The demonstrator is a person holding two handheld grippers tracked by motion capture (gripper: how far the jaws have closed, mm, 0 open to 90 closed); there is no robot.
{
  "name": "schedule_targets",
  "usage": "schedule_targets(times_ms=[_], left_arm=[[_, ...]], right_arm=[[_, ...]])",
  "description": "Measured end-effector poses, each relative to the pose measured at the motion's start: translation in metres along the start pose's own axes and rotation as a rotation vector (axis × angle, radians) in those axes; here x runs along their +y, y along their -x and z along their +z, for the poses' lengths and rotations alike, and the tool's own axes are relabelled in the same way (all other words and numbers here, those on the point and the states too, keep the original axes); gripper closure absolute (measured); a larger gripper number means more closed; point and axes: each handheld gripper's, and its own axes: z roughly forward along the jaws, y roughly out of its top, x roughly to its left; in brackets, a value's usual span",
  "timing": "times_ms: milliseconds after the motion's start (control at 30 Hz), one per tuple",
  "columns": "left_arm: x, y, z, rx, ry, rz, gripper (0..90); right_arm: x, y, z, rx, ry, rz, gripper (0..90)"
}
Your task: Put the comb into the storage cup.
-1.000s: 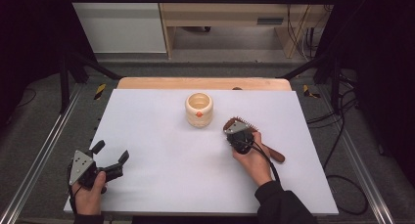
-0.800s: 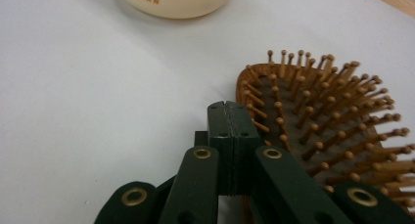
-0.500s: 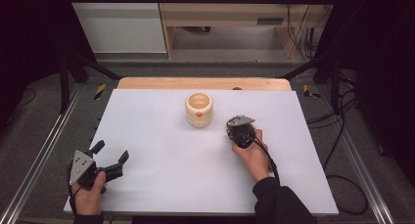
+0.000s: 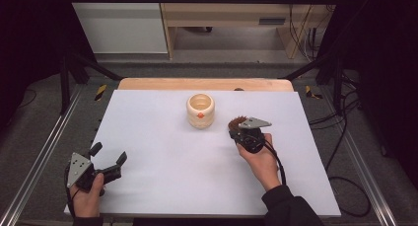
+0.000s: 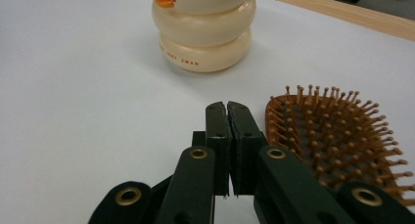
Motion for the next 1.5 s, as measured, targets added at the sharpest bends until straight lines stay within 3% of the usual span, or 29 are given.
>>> schedule_targets(times_ms=[167, 267, 367, 567, 867, 1500], left_arm=[[0.0, 0.0, 0.0, 0.002, -0.005, 0.003, 5.1], [0.0, 0.0, 0.0, 0.002, 0.0, 0.0, 5.1], [0.0, 0.0, 0.0, 0.0, -0.001, 0.0, 5.1], [0.0, 0.0, 0.0, 0.0, 0.0, 0.0, 5.1], [0.0, -0.001, 0.0, 0.003, -0.001, 0.0, 4.8], [-0.001, 0.0, 0.0, -0.008, -0.006, 0.001, 1.9]], right_arm=[[-0.001, 0.006, -0.017, -0.009, 0.008, 0.0, 74.8], [-0.001, 0.009, -0.026, -0.029, 0.003, -0.014, 60.0], [-0.002, 0.01, -0.033, -0.035, -0.015, 0.005, 38.1], [-0.003, 0.015, -0.047, -0.099, -0.007, 0.01, 20.4], [-0.008, 0.03, -0.065, -0.142, -0.015, 0.027, 12.3], [-0.031, 0.051, -0.074, -0.168, -0.091, 0.063, 12.2]])
